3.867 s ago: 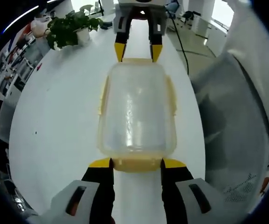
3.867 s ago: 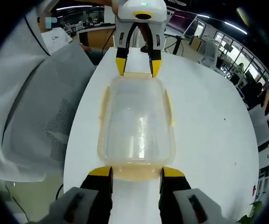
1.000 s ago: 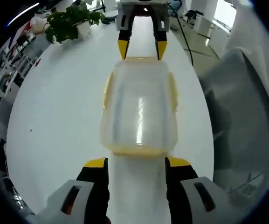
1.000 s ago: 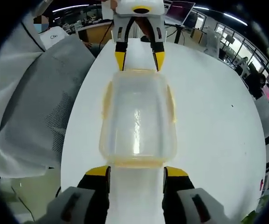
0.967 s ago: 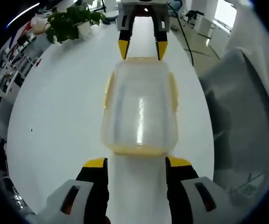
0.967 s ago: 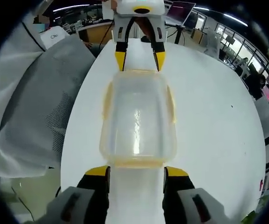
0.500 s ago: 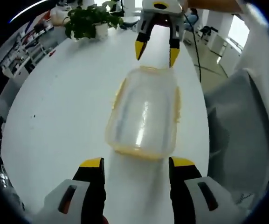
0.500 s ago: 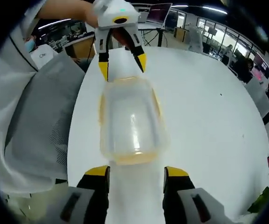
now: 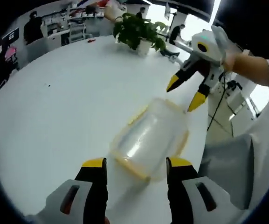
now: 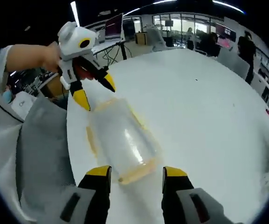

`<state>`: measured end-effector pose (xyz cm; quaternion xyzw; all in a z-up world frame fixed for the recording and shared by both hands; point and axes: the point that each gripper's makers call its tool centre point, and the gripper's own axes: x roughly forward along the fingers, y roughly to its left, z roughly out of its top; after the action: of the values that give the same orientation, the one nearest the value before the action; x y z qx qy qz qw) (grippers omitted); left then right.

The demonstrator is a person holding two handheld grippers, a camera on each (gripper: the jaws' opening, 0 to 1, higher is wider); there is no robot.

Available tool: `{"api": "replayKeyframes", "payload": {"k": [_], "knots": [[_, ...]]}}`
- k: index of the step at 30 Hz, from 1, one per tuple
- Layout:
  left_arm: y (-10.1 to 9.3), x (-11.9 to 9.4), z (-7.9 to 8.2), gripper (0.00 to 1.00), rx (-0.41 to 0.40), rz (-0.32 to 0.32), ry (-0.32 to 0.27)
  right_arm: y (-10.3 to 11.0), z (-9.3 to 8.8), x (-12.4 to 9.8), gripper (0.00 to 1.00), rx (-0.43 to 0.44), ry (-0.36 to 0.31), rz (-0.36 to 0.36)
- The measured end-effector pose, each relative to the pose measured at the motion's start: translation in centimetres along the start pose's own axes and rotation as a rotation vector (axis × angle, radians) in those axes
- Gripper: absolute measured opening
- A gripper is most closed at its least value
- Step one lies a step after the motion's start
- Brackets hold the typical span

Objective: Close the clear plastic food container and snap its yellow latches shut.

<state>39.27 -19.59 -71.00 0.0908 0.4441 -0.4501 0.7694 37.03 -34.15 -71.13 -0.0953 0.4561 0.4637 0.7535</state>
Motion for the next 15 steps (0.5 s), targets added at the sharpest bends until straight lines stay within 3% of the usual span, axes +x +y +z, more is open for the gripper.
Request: {"api": "replayKeyframes", "payload": {"k": [3, 7, 9, 10, 12, 15], "knots": [[0.2, 0.2, -0.3, 0.50, -0.050, 0.009, 0.000, -0.6, -0.1, 0.0, 0.45, 0.017, -0.002, -0.042], [0.5, 0.2, -0.8, 0.49, -0.117, 0.027, 0.011, -1.1, -0.3, 0.1, 0.43, 0.121, -0.013, -0.081], [0.5, 0.4, -1.0, 0.47, -0.141, 0.026, 0.013, -0.6, 0.1, 0.3, 0.46, 0.173, -0.045, -0.050], [0.5, 0.5, -1.1, 0.44, -0.157, 0.026, 0.010, -0.4, -0.4, 0.5, 0.46, 0.222, -0.023, -0.041], [0.4, 0.6, -1.2, 0.44, -0.225, 0.029, 0.007, -0.9, -0.7, 0.7, 0.43, 0.212, -0.015, -0.063], [0.7, 0.7, -1.2, 0.45, -0.233, 0.044, 0.003, -1.3, -1.0, 0.9, 0.42, 0.239, -0.002, -0.100]]}}
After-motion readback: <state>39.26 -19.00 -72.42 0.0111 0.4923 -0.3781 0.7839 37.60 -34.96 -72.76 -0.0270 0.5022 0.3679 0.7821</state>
